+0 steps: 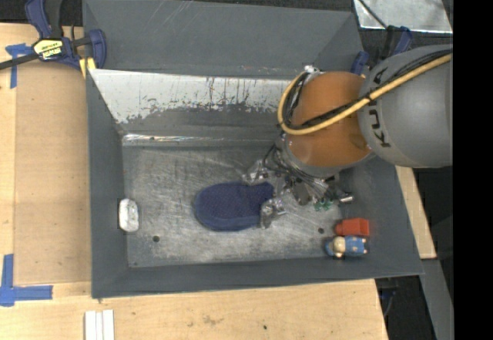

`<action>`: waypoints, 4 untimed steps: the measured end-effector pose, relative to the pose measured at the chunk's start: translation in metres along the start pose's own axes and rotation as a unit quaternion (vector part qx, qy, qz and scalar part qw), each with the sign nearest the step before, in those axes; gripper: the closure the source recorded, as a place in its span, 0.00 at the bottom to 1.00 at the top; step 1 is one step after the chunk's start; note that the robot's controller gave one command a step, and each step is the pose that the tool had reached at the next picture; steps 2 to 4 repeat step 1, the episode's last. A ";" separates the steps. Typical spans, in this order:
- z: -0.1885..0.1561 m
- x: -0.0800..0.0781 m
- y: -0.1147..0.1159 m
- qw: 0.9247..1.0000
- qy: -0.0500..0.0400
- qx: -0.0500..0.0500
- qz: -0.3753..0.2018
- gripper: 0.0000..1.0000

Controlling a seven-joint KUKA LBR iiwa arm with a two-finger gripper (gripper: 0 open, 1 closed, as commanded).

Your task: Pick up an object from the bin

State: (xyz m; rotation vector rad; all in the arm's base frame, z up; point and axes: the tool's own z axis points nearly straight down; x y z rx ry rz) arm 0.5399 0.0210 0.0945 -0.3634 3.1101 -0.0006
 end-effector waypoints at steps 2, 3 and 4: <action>-0.149 -0.018 0.049 0.991 0.000 -0.001 -0.134 1.00; -0.149 -0.018 0.049 0.991 0.000 -0.001 -0.134 1.00; -0.149 -0.018 0.049 0.991 0.000 -0.001 -0.134 1.00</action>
Offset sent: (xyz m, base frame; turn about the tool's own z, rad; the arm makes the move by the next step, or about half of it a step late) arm 0.0027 0.0506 0.1450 -0.2693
